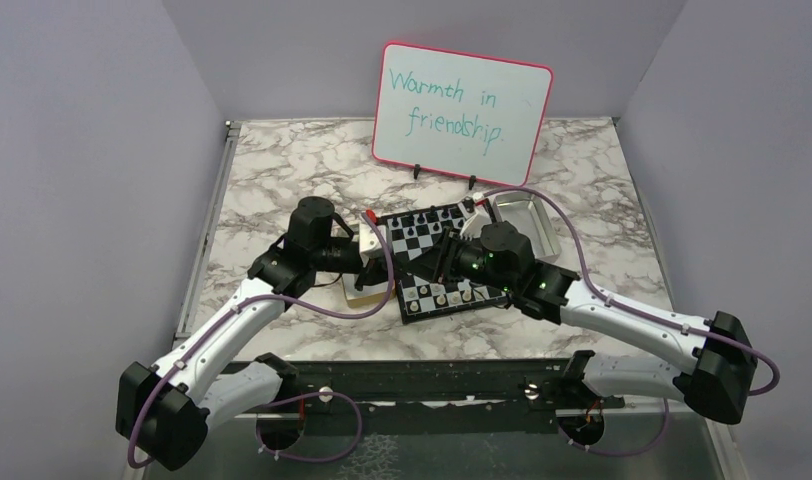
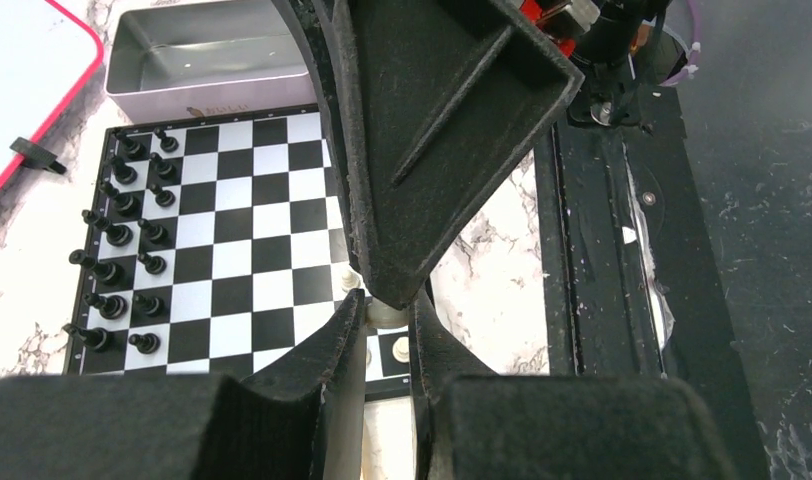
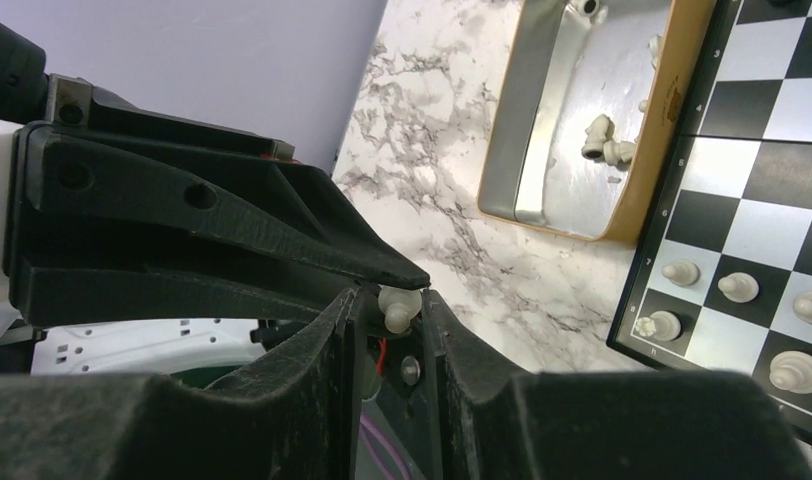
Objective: Set up the chess pieces on the board
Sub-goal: Place the chess piece on the chessboard.
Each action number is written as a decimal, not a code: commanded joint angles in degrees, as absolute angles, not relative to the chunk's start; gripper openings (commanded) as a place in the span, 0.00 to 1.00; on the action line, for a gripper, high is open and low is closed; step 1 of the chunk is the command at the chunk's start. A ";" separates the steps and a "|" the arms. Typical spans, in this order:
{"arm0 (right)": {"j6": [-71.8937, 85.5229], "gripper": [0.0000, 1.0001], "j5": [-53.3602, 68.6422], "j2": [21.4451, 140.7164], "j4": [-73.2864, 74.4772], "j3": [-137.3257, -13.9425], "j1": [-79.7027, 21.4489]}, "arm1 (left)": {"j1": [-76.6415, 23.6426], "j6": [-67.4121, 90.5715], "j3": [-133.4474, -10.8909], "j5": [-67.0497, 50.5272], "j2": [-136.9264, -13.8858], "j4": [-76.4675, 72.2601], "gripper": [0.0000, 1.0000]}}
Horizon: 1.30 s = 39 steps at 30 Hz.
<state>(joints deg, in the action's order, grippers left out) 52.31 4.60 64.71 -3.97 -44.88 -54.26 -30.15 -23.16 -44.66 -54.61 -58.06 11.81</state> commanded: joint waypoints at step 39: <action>30.64 0.05 -21.37 72.08 16.65 -50.70 -53.71 | -29.73 8.08 -47.31 -10.67 -63.94 20.45 0.99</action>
